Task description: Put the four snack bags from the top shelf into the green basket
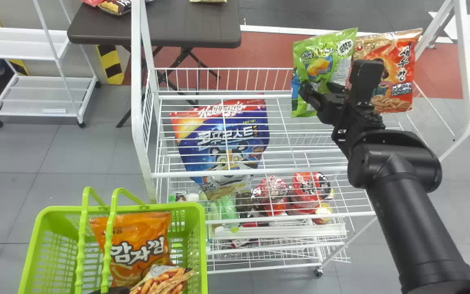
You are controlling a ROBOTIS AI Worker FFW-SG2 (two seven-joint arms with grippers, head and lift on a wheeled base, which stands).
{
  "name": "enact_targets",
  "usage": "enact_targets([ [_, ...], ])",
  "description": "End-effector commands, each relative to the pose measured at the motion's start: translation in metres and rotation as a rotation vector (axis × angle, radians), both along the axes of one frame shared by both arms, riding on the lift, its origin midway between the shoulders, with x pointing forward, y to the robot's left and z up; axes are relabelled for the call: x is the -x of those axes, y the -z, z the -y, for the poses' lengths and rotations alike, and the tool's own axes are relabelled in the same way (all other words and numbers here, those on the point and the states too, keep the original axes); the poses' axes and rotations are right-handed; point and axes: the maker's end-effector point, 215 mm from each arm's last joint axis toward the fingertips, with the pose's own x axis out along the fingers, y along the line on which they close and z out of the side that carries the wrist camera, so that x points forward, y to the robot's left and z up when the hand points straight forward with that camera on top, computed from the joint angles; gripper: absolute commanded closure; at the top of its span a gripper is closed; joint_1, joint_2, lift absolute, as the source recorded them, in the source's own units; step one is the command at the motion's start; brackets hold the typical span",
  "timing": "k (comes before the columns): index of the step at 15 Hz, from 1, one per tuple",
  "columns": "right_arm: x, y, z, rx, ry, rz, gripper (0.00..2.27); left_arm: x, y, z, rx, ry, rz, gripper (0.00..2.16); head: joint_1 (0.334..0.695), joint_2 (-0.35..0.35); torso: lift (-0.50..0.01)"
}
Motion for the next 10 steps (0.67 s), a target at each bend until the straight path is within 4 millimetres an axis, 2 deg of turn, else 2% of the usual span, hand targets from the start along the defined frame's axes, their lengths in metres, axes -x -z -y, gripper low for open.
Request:
enact_targets([
  [1,0.003,0.004,-0.001,0.002,-0.002,-0.007,2.26,0.001,-0.002,0.000,0.008,0.004,0.002,2.15,0.695,-0.091,0.000],
  [3,0.009,0.012,-0.006,0.004,-0.013,-0.014,2.26,0.001,-0.002,0.000,0.008,0.004,0.002,2.15,0.695,-0.090,0.000],
  [5,0.013,0.005,-0.009,0.003,-0.022,0.005,2.26,0.002,-0.001,-0.001,0.008,0.002,0.001,2.15,0.695,-0.086,0.000],
  [6,0.019,-0.005,-0.012,-0.001,-0.030,0.028,2.26,0.002,-0.001,-0.001,0.008,0.002,0.001,2.15,0.695,-0.084,0.000],
  [8,0.046,-0.022,-0.026,-0.021,-0.068,0.050,2.26,0.002,-0.001,-0.001,0.008,0.000,0.000,2.15,0.695,-0.079,0.000],
  [10,0.085,-0.038,-0.048,-0.059,-0.116,0.037,2.26,0.002,-0.001,-0.001,0.008,0.000,0.000,2.15,0.695,-0.062,0.000],
])
